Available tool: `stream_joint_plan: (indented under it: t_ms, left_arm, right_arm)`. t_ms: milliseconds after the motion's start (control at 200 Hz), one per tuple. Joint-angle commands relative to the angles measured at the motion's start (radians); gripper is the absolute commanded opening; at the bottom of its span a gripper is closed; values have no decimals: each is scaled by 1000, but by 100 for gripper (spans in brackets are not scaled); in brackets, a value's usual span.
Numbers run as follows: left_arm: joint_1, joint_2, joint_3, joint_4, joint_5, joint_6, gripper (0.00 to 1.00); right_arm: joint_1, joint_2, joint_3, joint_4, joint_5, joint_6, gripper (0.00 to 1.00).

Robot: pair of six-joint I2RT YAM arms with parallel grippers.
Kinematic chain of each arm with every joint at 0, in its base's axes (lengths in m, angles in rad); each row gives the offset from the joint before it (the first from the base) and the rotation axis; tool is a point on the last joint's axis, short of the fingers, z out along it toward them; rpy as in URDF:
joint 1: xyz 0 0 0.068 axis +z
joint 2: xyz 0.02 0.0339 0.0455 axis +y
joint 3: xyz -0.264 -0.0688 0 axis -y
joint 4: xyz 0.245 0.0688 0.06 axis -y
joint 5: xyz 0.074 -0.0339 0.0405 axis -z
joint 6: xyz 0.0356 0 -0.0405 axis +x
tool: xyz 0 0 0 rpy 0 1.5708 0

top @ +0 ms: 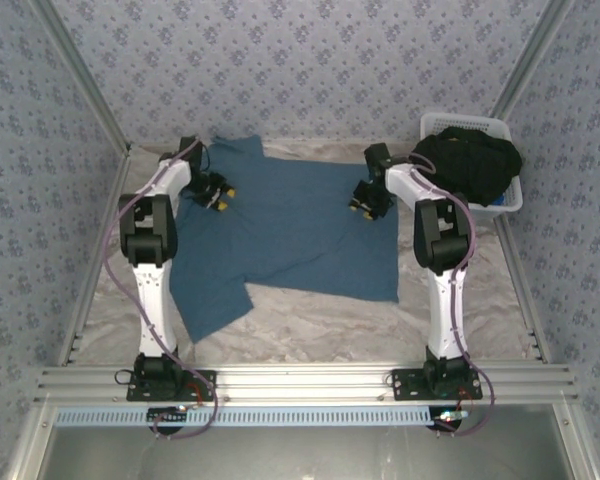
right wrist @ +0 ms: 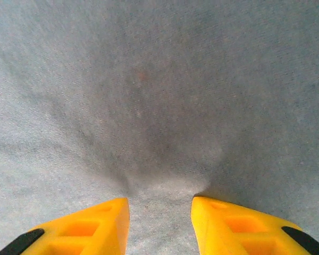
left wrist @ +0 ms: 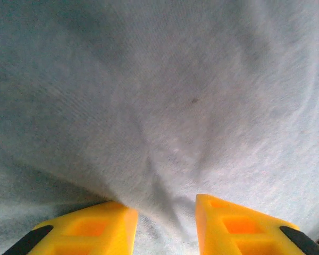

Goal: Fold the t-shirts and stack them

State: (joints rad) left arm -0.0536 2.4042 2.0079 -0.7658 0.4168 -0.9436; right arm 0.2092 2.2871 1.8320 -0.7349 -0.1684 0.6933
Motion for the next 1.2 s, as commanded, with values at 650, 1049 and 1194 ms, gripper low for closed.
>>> stream_joint_plan:
  t_ms: [650, 1049, 1194]
  left_arm:
    - [24, -1016, -1170, -180, -111, -43, 58]
    - [-94, -1172, -1423, -168, -101, -172, 56]
    - [-94, -1099, -1397, -97, -133, -153, 51]
  right_arm:
    - [61, -663, -582, 108, 12, -8, 52]
    - [67, -848, -865, 84, -24, -23, 52]
    - [70, -855, -858, 75, -14, -35, 52]
